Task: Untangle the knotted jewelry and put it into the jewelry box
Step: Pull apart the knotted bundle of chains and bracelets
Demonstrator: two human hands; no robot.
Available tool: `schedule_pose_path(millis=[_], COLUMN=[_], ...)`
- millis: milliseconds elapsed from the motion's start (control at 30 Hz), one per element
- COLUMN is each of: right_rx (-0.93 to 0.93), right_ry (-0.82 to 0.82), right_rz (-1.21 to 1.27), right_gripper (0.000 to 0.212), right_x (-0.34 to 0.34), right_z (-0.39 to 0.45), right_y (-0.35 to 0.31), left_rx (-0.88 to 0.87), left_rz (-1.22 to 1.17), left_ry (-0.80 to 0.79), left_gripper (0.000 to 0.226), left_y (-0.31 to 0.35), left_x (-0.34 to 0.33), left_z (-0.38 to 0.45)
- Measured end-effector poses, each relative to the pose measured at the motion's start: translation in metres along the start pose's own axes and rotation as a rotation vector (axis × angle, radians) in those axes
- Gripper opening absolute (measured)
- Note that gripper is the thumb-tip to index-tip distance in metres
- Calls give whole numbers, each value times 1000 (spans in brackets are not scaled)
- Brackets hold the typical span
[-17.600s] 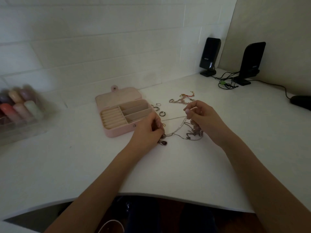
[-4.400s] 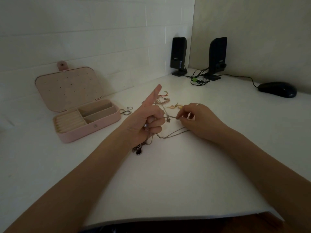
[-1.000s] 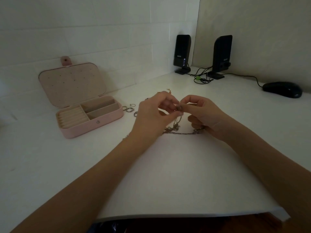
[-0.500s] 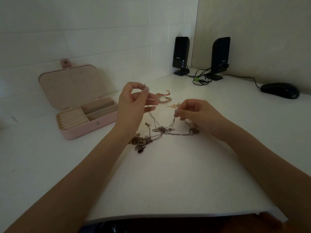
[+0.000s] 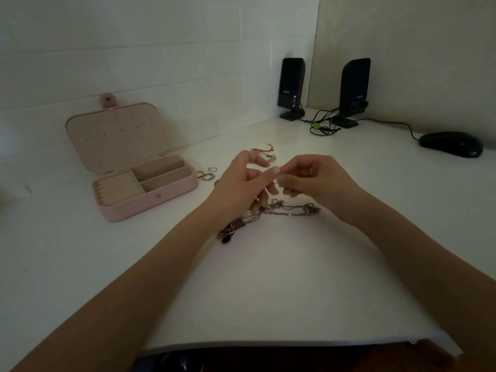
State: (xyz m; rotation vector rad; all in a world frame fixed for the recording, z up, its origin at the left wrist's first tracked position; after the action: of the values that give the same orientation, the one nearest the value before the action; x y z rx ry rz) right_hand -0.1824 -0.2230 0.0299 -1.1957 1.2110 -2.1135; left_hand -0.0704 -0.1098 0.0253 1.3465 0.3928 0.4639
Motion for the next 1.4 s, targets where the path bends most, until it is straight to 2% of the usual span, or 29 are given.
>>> schedule_pose_path(millis=[167, 333, 467, 533, 633, 700, 867, 967, 1067, 1200, 1300, 1400], right_rx=[-219, -345, -393, -393, -379, -372, -366, -375, -408, -389, -392, -392], right_ry=[504, 710, 800, 818, 841, 853, 879, 827, 733, 601, 540, 496], right_rz=[257, 412, 441, 414, 233, 158, 21, -26, -183, -458, -586, -698], right_gripper=[17, 11, 6, 6, 7, 8, 18, 8, 6, 11, 10, 9], right_x=[36, 43, 49, 51, 55, 59, 66, 66, 63, 57, 55, 53], right_z=[4, 6, 7, 7, 8, 8, 7, 8, 9, 7, 6, 6], right_y=[10, 22, 28, 30, 32, 34, 38, 41, 44, 44, 42, 42], left_rx=[49, 40, 139, 202, 265, 265, 209, 177, 107, 80, -2, 5], left_rz=[56, 146, 237, 247, 336, 358, 338, 343, 372, 186, 54, -47], left_ry=[-122, -112, -147, -205, -327, -350, -225, -186, -61, 64, 134, 162], left_gripper=[9, 18, 23, 22, 17, 14, 13, 17, 22, 27, 27, 27], left_y=[-3, 2, 2, 5, 15, 18, 21, 19, 15, 15, 21, 26], left_x=[3, 9, 16, 17, 22, 28, 44, 49, 56, 58, 57, 55], left_z=[1, 3, 5, 4, -1, -3, 0, 2, 9, 11, 12, 10])
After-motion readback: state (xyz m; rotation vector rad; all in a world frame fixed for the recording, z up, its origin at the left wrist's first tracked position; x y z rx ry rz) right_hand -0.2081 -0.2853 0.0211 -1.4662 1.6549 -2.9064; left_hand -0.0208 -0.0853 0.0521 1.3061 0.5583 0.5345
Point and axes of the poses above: each hand's wrist, its own z-axis towards the middle knuckle, its own x-axis out of the back of the hand, y = z × x, the point moved 2 cm from there along z, towards the middle knuckle, and after that the axes turned 15 degrees about -z, right-handed, at the moved point
